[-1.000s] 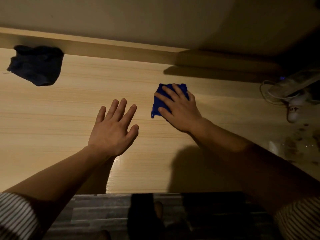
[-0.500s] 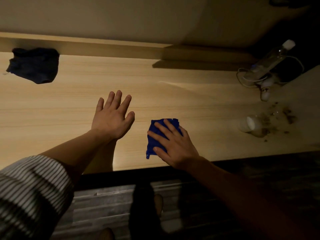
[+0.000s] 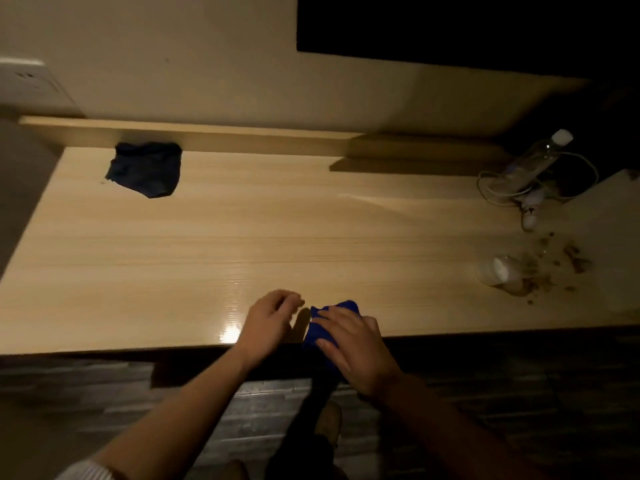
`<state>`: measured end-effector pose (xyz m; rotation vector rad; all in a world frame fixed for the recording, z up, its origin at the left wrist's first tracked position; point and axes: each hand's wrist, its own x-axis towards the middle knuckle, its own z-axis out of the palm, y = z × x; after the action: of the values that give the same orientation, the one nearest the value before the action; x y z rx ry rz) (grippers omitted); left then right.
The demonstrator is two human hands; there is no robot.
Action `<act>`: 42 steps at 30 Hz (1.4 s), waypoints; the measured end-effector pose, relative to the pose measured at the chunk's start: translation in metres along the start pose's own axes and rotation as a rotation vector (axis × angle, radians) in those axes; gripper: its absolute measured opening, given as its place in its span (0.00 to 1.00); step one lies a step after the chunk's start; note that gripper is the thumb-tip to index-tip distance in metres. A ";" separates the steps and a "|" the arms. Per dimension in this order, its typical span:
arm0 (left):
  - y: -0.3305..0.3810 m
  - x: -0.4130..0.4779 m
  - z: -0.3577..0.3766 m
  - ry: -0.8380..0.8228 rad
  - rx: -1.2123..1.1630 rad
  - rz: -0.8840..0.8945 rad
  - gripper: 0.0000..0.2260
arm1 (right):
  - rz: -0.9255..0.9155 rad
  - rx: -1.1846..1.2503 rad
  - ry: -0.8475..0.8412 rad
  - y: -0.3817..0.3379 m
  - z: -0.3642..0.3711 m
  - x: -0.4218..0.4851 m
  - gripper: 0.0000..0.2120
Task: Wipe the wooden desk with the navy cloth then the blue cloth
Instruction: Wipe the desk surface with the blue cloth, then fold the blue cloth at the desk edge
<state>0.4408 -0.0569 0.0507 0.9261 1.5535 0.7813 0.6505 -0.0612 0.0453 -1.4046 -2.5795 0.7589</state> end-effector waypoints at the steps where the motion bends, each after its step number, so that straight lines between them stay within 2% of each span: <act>1: 0.003 -0.016 0.002 -0.079 -0.267 -0.146 0.22 | -0.058 -0.019 0.022 -0.013 -0.008 0.007 0.24; 3: 0.011 -0.042 -0.002 -0.176 -0.700 -0.326 0.20 | -0.154 -0.055 0.065 -0.042 -0.025 0.024 0.27; 6: 0.028 -0.061 -0.028 -0.095 -1.109 -0.330 0.21 | -0.259 -0.101 -0.014 -0.078 -0.049 0.054 0.35; 10: 0.051 -0.067 -0.071 0.019 -1.114 -0.259 0.21 | -0.458 0.020 -0.066 -0.114 -0.077 0.091 0.40; 12: 0.058 -0.066 -0.095 0.072 -1.100 -0.219 0.19 | -0.480 0.175 0.024 -0.132 -0.084 0.108 0.36; 13: 0.061 -0.065 -0.108 0.095 -1.119 -0.191 0.17 | -0.429 0.254 0.109 -0.141 -0.085 0.116 0.34; 15: 0.069 -0.066 -0.134 0.133 -1.168 -0.137 0.16 | -0.167 0.435 0.212 -0.158 -0.082 0.136 0.28; 17: 0.075 -0.066 -0.163 0.154 -1.203 -0.103 0.19 | 0.137 0.680 0.070 -0.180 -0.078 0.160 0.21; 19: 0.076 -0.064 -0.196 0.154 -1.205 -0.084 0.20 | 0.330 1.063 -0.146 -0.207 -0.068 0.183 0.17; 20: 0.075 -0.061 -0.214 0.148 -1.194 -0.075 0.20 | 0.366 1.198 -0.188 -0.220 -0.062 0.195 0.16; 22: 0.069 -0.051 -0.253 0.145 -1.162 -0.066 0.19 | 0.363 1.293 -0.173 -0.244 -0.045 0.220 0.14; 24: 0.060 -0.032 -0.297 0.148 -1.084 -0.075 0.17 | 0.369 1.292 -0.083 -0.270 -0.026 0.249 0.11; 27: 0.050 0.010 -0.370 0.173 -0.830 -0.067 0.13 | 0.331 1.067 0.069 -0.306 -0.001 0.308 0.06; 29: 0.045 0.047 -0.418 0.208 -0.661 -0.070 0.10 | 0.302 0.909 0.133 -0.325 0.014 0.352 0.06; 33: 0.045 0.126 -0.488 0.285 -0.442 -0.040 0.07 | 0.333 0.783 0.250 -0.343 0.035 0.440 0.08; 35: 0.048 0.156 -0.509 0.282 -0.309 0.003 0.12 | 0.385 0.736 0.253 -0.341 0.042 0.476 0.12; 36: 0.046 0.168 -0.515 0.282 -0.187 0.014 0.18 | 0.404 0.663 0.235 -0.337 0.046 0.489 0.15; 38: 0.031 0.186 -0.521 0.286 0.202 -0.001 0.32 | 0.407 0.274 0.202 -0.326 0.058 0.503 0.23; 39: 0.023 0.191 -0.520 0.288 0.400 0.006 0.34 | 0.371 0.043 0.199 -0.321 0.064 0.504 0.26; 40: 0.015 0.196 -0.518 0.280 0.568 0.049 0.34 | 0.297 -0.136 0.207 -0.317 0.071 0.504 0.27; 42: 0.001 0.207 -0.510 0.219 0.834 0.199 0.32 | 0.146 -0.302 0.164 -0.309 0.083 0.503 0.28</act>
<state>-0.0791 0.1250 0.0415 1.6567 2.0468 0.3507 0.1044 0.1779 0.0491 -1.6739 -2.5633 0.2594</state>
